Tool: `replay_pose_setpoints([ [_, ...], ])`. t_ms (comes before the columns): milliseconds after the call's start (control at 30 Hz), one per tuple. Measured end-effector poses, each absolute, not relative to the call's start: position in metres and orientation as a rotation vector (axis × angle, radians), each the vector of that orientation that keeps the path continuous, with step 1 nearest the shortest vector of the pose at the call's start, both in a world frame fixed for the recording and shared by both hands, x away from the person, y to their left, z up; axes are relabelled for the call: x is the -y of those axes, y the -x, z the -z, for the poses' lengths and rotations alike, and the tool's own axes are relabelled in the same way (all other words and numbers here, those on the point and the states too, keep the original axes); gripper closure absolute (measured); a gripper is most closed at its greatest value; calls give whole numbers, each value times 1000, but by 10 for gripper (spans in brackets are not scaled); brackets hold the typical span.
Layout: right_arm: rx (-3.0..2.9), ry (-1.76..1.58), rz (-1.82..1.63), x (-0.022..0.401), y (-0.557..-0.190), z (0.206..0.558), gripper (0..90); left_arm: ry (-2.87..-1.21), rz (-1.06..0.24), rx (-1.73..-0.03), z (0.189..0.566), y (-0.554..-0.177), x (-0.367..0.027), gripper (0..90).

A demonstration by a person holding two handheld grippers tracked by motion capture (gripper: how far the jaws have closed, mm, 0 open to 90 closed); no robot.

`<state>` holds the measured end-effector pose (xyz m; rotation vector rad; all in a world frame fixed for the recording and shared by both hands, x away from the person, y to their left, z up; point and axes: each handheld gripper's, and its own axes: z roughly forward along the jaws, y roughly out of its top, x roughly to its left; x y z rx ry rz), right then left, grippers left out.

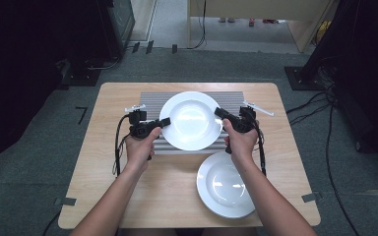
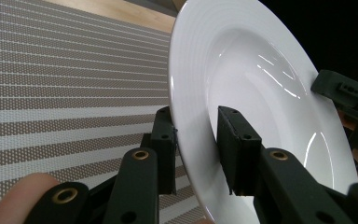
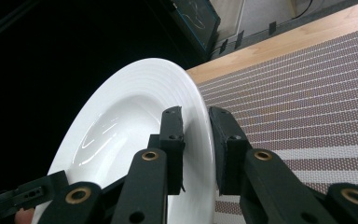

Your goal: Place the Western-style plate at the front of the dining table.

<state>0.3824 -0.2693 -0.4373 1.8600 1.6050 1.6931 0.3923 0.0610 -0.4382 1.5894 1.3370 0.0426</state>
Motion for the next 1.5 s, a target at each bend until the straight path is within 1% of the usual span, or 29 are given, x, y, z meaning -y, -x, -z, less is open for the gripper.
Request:
replay_pose_setpoints([
  [433, -1619, -1925, -1640, 260, -409, 455, 766, -1590, -50, -1395, 453, -415, -65, 698],
  [867, -1654, -1963, -1563, 250, -430, 472, 760, -1584, -21, -1473, 476, -436, -70, 697],
  [1100, -1658, -2038, -1493, 250, -443, 490, 747, -1591, -7, -1521, 487, -446, -64, 697],
  [1500, -1628, -2083, -1450, 256, -460, 500, 734, -1626, -27, -1566, 490, -467, -50, 696],
])
